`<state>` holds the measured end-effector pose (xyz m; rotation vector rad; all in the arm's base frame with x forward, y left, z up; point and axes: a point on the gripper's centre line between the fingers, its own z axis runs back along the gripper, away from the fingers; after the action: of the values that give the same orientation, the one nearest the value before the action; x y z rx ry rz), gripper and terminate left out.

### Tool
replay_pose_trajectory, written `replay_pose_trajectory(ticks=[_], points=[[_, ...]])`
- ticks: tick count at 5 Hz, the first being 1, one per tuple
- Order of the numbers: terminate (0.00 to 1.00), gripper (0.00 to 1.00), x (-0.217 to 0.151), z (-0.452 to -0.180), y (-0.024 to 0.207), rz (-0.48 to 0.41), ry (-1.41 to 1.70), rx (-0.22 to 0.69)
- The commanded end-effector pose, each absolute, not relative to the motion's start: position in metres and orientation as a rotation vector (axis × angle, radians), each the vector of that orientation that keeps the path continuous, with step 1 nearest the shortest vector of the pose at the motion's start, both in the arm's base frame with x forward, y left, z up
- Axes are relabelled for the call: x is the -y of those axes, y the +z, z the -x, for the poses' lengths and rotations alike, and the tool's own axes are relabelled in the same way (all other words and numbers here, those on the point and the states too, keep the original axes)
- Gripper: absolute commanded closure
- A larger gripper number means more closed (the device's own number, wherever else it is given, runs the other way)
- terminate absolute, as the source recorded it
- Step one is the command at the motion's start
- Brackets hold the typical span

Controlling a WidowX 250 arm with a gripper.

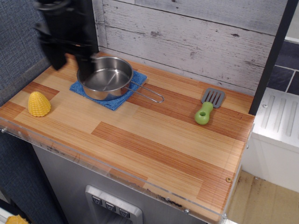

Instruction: Place the cheese between the silver pan and the green spatula along the back wall.

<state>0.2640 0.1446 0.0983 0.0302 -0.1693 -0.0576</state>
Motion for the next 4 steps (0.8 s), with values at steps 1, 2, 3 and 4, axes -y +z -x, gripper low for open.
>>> replay_pose_trajectory(ticks=[1,2,3,4], points=[[0.0,0.0,-0.177,-0.258,0.092,-0.085,-0.141,0.162],[0.0,0.0,-0.184,-0.246,0.082,-0.087,-0.156,0.153],[0.0,0.0,-0.19,-0.242,0.068,-0.098,-0.139,0.104],[0.0,0.0,-0.196,-0.234,0.057,-0.102,-0.095,0.085]])
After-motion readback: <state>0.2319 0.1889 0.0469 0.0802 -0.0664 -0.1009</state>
